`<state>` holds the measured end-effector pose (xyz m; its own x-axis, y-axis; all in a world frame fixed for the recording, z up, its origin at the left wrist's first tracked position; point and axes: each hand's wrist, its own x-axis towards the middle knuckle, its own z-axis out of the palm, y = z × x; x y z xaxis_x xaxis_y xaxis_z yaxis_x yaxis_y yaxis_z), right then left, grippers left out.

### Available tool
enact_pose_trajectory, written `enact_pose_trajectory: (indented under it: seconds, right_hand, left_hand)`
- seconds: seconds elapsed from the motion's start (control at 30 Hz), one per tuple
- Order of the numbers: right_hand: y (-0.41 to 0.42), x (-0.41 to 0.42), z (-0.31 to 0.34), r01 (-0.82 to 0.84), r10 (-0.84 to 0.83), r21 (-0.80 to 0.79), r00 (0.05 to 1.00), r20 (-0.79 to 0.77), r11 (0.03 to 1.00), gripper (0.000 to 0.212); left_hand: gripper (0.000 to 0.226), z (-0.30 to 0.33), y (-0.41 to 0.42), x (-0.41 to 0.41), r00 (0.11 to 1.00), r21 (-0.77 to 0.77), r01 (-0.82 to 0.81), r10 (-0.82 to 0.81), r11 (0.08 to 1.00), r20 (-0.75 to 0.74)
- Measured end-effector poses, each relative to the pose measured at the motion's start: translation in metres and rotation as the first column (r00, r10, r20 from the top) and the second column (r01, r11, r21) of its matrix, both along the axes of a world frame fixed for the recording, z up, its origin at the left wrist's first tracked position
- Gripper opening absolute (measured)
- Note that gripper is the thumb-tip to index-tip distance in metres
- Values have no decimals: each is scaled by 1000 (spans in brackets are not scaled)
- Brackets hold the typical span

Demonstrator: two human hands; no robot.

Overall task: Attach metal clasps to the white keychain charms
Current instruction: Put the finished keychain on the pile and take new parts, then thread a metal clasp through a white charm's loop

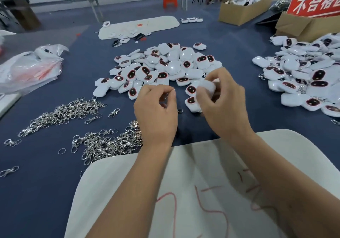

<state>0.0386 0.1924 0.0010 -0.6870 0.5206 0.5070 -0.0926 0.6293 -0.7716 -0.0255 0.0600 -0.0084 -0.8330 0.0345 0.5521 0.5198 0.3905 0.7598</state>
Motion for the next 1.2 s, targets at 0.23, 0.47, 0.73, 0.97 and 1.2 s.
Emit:
enact_pose_trajectory:
  seconds: [0.23, 0.47, 0.73, 0.97, 1.2]
  right_hand:
    - [10, -5, -16, -73, 115, -214, 975, 192, 974, 11]
    - [15, 4, -11, -323, 341, -566, 937, -77, 759, 12]
    - [7, 4, -10, -396, 459, -370, 883, 99, 840, 14]
    - [7, 3, -10, -337, 388, -466, 921, 15, 818, 17]
    - [12, 2, -13, -353, 378, -478, 925, -46, 805, 19]
  left_hand:
    - [6, 0, 2, 0, 979, 233, 126, -159, 964, 127]
    - [6, 2, 5, 3, 831, 569, 218, -457, 793, 319]
    - [13, -1, 6, 2, 816, 558, 301, -512, 773, 269]
    - [10, -4, 8, -1, 838, 519, 250, -452, 817, 306]
    - [9, -3, 8, -1, 839, 509, 255, -450, 822, 307]
